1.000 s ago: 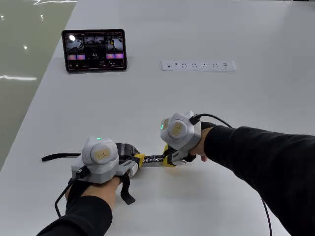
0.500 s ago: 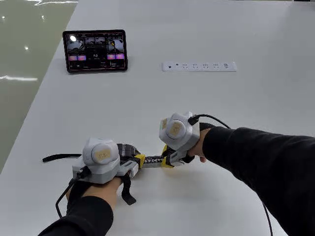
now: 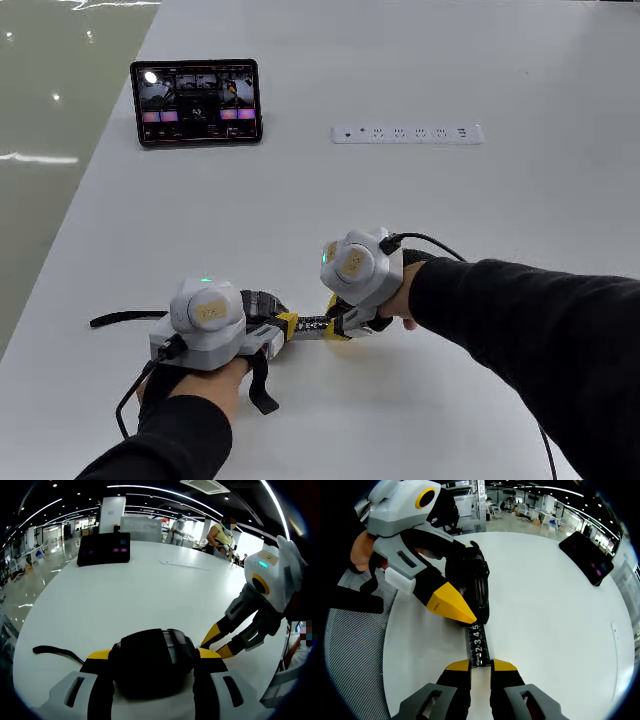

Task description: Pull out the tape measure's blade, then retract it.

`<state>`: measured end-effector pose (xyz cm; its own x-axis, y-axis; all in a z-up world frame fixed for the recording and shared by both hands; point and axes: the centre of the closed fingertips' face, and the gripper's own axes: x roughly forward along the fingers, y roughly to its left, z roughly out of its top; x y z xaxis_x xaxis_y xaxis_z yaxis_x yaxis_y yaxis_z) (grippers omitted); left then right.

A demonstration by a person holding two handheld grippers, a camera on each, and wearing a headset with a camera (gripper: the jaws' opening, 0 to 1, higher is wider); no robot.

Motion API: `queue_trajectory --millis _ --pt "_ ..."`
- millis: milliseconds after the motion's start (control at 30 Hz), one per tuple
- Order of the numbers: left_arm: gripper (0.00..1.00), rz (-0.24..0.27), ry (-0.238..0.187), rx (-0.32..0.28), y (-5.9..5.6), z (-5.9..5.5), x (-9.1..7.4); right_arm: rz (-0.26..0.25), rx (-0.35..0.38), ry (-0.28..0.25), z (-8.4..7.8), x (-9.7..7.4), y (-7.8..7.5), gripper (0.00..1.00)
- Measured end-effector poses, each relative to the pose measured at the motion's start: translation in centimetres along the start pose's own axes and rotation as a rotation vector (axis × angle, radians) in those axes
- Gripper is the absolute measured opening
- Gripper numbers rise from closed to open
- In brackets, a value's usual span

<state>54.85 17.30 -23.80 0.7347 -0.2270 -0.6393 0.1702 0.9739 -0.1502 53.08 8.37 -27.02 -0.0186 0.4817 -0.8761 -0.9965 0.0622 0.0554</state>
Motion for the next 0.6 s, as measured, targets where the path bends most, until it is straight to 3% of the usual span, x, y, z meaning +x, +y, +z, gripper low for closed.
queue_trajectory --millis 600 --pt "0.59 -0.006 0.006 -0.001 0.03 -0.05 -0.13 -0.005 -0.003 -0.009 0.66 0.35 0.29 0.1"
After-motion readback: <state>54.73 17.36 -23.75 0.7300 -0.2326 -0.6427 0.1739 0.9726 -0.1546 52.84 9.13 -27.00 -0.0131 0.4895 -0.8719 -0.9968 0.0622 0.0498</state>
